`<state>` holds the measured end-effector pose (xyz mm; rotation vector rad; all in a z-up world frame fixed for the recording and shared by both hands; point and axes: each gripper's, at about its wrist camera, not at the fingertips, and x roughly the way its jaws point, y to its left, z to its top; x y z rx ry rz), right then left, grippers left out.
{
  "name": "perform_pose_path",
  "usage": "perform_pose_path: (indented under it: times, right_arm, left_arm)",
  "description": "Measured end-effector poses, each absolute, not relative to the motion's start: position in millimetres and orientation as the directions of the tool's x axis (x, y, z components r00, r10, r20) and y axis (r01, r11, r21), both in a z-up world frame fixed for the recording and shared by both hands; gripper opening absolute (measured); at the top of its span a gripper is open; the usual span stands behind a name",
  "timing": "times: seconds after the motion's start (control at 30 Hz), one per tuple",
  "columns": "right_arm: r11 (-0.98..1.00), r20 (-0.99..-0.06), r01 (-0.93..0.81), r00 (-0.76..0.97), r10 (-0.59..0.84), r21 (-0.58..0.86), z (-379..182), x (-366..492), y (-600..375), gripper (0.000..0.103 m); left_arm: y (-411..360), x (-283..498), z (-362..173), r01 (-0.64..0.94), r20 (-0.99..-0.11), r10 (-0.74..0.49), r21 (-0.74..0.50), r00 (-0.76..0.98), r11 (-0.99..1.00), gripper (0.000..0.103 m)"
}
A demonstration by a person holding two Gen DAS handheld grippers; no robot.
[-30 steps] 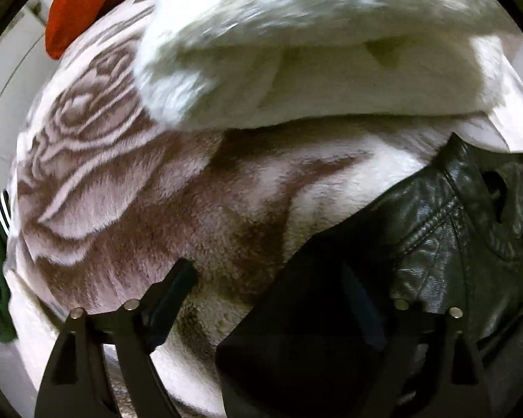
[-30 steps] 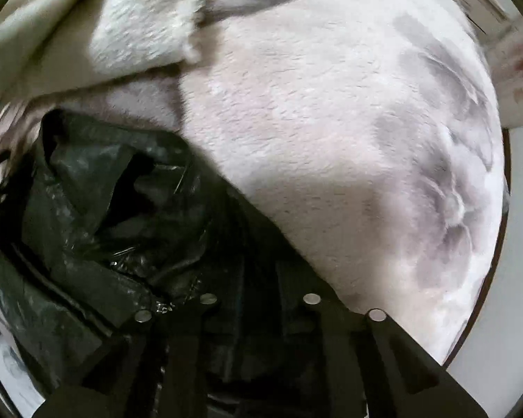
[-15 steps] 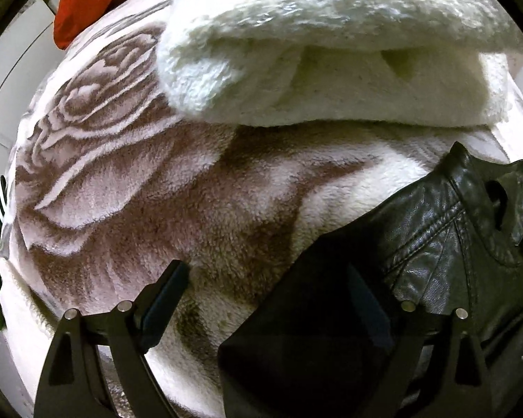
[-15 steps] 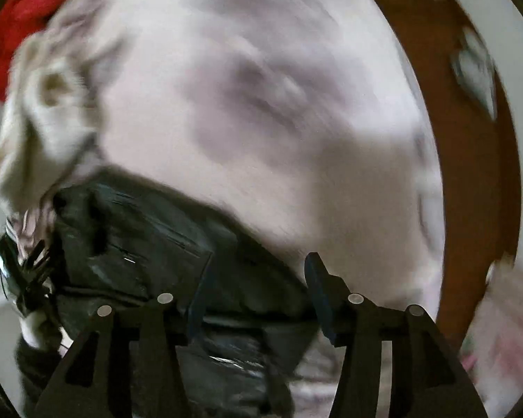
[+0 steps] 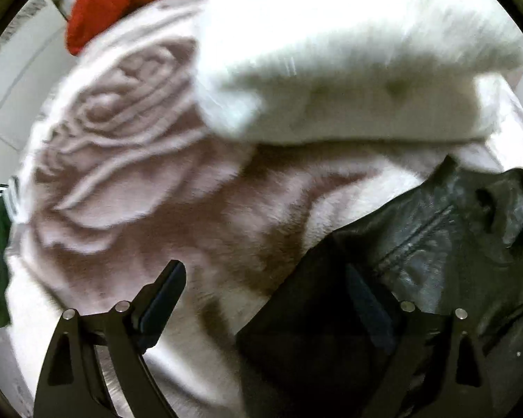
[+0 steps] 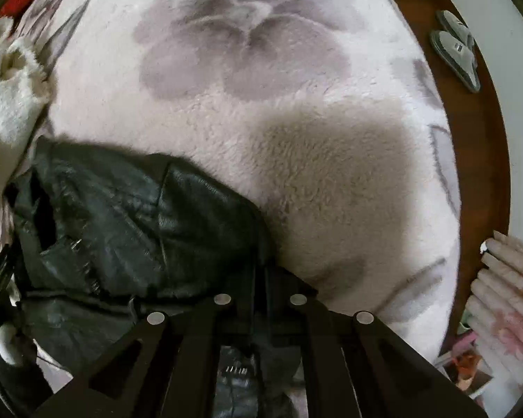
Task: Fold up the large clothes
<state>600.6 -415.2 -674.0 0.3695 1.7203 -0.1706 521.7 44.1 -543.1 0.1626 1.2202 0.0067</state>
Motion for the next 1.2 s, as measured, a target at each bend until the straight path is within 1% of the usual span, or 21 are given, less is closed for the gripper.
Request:
perform_pose_path:
  times: [0.03,0.07,0.1,0.13,0.17,0.27,0.33,0.53,0.67,0.73,0.87,0.97,1.07,1.2]
  right_arm:
    - [0.943,-0.981,0.323,-0.140,0.131,0.080,-662,596,-416,0.015]
    - [0.946,-0.984,0.314,-0.128,0.124,0.079,-651,590,-414,0.025]
    - [0.957,-0.989,0.286,-0.116,0.087,0.051,-637,577,-409,0.035]
    - [0.966,-0.993,0.259,-0.106,0.051,0.022,-625,569,-410,0.058]
    - [0.974,-0.996,0.226,-0.090,0.013,-0.007,-613,560,-408,0.069]
    - [0.983,-0.995,0.156,-0.054,-0.085,-0.092,-587,525,-401,0.072]
    - [0.984,-0.996,0.155,-0.042,-0.083,-0.089,-580,495,-399,0.077]
    - [0.989,-0.998,0.138,-0.043,-0.051,-0.057,-579,431,-416,0.077]
    - [0.996,-0.997,0.081,-0.074,-0.030,-0.036,-589,401,-427,0.077]
    - [0.998,-0.997,0.060,-0.075,-0.032,-0.037,-589,390,-436,0.077]
    - [0.997,-0.997,0.052,-0.068,-0.047,-0.050,-579,366,-469,0.077]
    - [0.995,-0.995,0.075,-0.077,-0.057,-0.063,-577,357,-500,0.077]
    - [0.992,-0.993,0.097,-0.094,-0.070,-0.079,-581,354,-527,0.077]
    - [0.993,-0.991,0.090,-0.119,-0.059,-0.070,-587,354,-549,0.077]
  left_arm:
    - [45,514,-527,0.065,-0.919,0.118,0.153,0.377,0.986,0.093]
    - [46,503,-507,0.047,-0.899,0.130,0.164,0.417,0.985,0.093]
    - [45,496,-496,0.035,-0.890,0.135,0.167,0.436,0.985,0.093]
    - [43,485,-481,0.015,-0.879,0.148,0.174,0.453,0.985,0.093]
    - [39,473,-466,-0.005,-0.873,0.158,0.175,0.462,0.984,0.093]
    - [11,430,-437,-0.026,-0.868,0.170,0.179,0.467,0.984,0.093]
    - [-10,407,-428,-0.027,-0.867,0.187,0.197,0.463,0.980,0.093]
    - [-103,305,-424,-0.008,-0.909,0.229,0.241,0.349,0.970,0.093]
    - [-172,231,-439,0.047,-0.929,0.276,0.296,0.247,0.954,0.093]
    - [-203,196,-447,0.075,-0.940,0.278,0.297,0.197,0.952,0.093]
    - [-263,149,-463,0.133,-0.938,0.309,0.330,0.158,0.934,0.093]
    - [-308,130,-482,0.183,-0.917,0.364,0.391,0.164,0.902,0.093]
    - [-346,122,-510,0.237,-0.872,0.438,0.483,0.221,0.843,0.093]
    - [-355,124,-547,0.257,-0.879,0.449,0.476,0.158,0.841,0.093]
